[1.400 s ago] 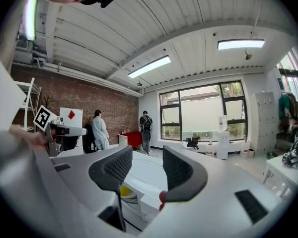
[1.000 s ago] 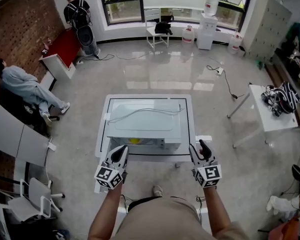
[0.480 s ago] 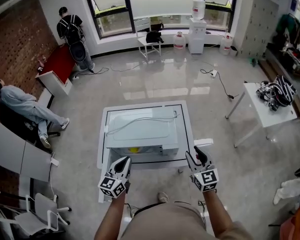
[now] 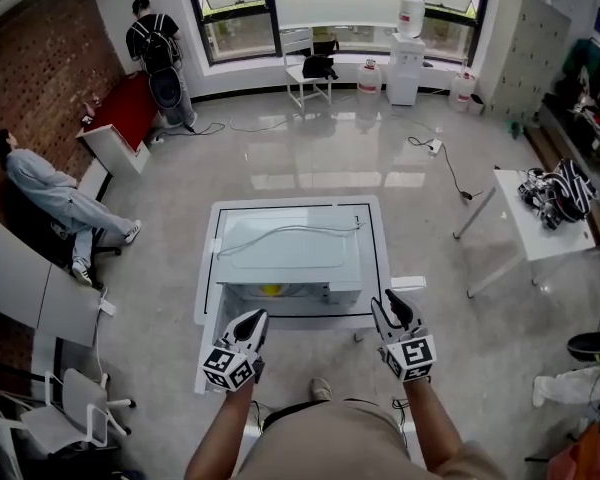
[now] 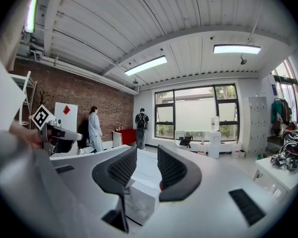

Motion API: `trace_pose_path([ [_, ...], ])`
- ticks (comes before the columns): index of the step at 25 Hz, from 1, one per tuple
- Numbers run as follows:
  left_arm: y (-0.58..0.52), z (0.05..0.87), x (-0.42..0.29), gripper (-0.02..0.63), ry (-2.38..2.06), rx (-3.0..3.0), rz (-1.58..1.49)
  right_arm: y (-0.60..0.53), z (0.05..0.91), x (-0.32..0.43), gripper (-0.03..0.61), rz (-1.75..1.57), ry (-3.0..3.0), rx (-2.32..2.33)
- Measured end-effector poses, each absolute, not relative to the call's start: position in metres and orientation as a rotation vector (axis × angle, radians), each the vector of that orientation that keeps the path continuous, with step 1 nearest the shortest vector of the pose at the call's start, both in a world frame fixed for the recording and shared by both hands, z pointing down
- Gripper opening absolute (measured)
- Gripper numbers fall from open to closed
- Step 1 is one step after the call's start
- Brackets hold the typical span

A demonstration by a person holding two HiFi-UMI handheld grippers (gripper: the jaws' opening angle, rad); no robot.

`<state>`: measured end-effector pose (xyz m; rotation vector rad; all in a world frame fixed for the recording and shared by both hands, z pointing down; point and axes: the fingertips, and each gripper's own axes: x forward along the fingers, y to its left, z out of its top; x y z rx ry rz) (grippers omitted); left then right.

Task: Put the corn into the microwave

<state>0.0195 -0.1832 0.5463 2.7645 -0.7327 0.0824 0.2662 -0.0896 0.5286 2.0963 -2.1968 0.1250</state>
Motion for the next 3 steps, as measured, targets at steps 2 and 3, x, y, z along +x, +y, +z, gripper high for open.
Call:
trace_pose_path([
  [2,-0.1782,0.5529,0.017,-0.002,-0.727,2.749,0.091,-0.0898,0.5298,0.2597,0.135,0.119,-2.205,2.083],
  [3,-0.175,0.5568,0.0152,-0.002,-0.725,2.74,0.096,-0.0896,0.5308,0.2562,0.135,0.117,-2.209,2.076],
])
